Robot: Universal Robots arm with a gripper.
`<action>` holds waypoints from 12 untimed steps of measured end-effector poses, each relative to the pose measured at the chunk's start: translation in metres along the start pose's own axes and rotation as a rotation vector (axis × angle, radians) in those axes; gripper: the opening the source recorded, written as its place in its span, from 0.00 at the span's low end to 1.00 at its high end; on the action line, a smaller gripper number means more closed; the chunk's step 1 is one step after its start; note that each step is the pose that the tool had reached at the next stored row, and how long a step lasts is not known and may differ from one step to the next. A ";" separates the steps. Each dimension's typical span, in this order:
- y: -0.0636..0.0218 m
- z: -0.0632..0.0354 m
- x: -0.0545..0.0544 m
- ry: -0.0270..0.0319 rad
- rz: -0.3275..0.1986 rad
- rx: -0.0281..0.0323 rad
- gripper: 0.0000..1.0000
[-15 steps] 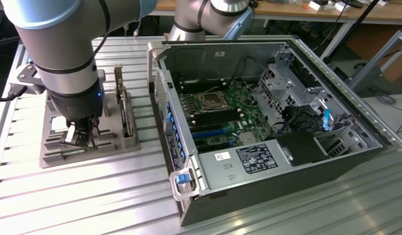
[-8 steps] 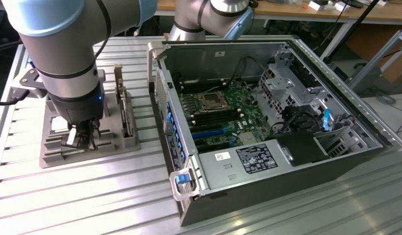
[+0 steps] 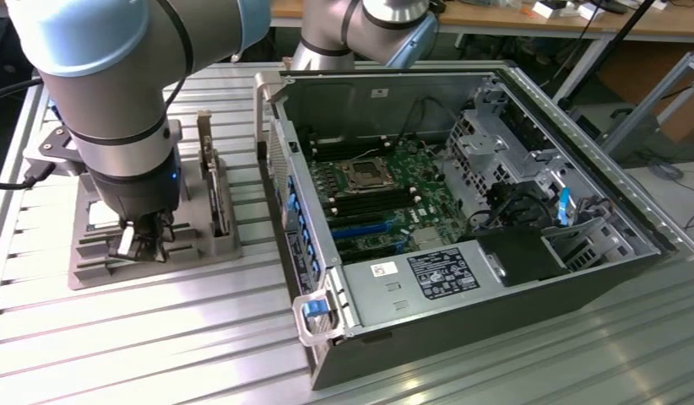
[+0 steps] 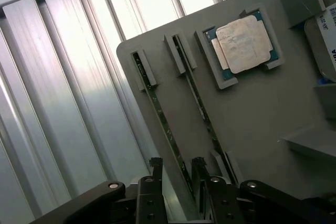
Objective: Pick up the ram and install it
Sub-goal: 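Pick up the ram and move it above insertion slot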
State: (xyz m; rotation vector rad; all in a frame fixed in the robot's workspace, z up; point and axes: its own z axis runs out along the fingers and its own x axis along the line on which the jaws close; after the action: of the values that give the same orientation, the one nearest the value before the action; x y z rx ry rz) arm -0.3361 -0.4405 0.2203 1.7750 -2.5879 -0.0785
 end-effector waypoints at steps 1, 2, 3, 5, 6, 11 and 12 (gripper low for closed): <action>0.0000 0.0008 0.000 0.0000 0.000 0.0000 0.36; 0.0000 0.0022 0.000 0.0000 0.000 0.0000 0.36; -0.0001 0.0034 0.000 0.0000 0.000 -0.0001 0.36; -0.0002 0.0060 0.000 -0.0001 0.000 0.0001 0.36; -0.0002 0.0076 0.000 -0.0001 0.000 0.0000 0.36; -0.0002 0.0127 0.002 0.0009 0.000 -0.0005 0.36; -0.0001 0.0140 0.002 0.0007 0.000 -0.0003 0.36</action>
State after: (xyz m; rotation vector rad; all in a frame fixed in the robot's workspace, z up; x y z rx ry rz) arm -0.3371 -0.4418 0.2063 1.7745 -2.5873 -0.0783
